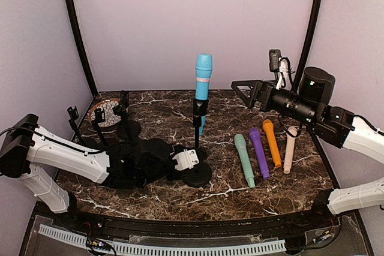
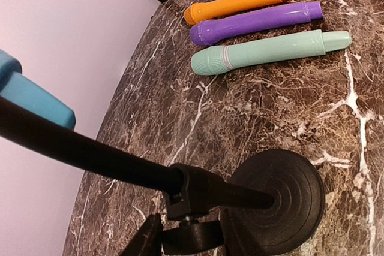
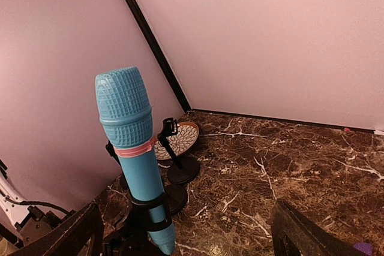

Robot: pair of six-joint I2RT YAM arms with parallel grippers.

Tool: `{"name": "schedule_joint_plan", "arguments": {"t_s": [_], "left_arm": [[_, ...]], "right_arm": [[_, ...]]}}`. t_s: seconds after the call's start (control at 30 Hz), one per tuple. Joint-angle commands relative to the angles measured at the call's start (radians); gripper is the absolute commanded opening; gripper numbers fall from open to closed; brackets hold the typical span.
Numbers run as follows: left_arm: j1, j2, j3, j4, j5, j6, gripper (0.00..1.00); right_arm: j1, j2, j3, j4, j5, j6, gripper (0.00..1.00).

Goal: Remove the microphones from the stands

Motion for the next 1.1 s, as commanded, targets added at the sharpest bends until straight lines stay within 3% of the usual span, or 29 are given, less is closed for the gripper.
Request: {"name": "schedule_joint_plan", "arguments": {"t_s": [0.0,0.27,0.53,1.07], "left_arm": [[-0.005,0.019,0.027,0.025,-0.044,-0.008,0.32],[-0.006,0.02,0.026,0.006,-0.043,-0.046,0.23],[-0.005,-0.02,-0.03,0.01,0.026,-0.196,0.15],[0.045,-0.051,-0.081,0.032,0.207,-0.433,0.08]], "right_arm": [[0.003,-0.024,-0.013,0.007,0.03,0.009,0.98],[0.003,-0.027,-0.014,-0.003,0.037,0.007,0.98],[0.003,-0.003,-0.016,0.046,-0.019,0.027,0.98],[0.019,0.203,0.099,0.2,-0.191,0.038,0.92]]}}
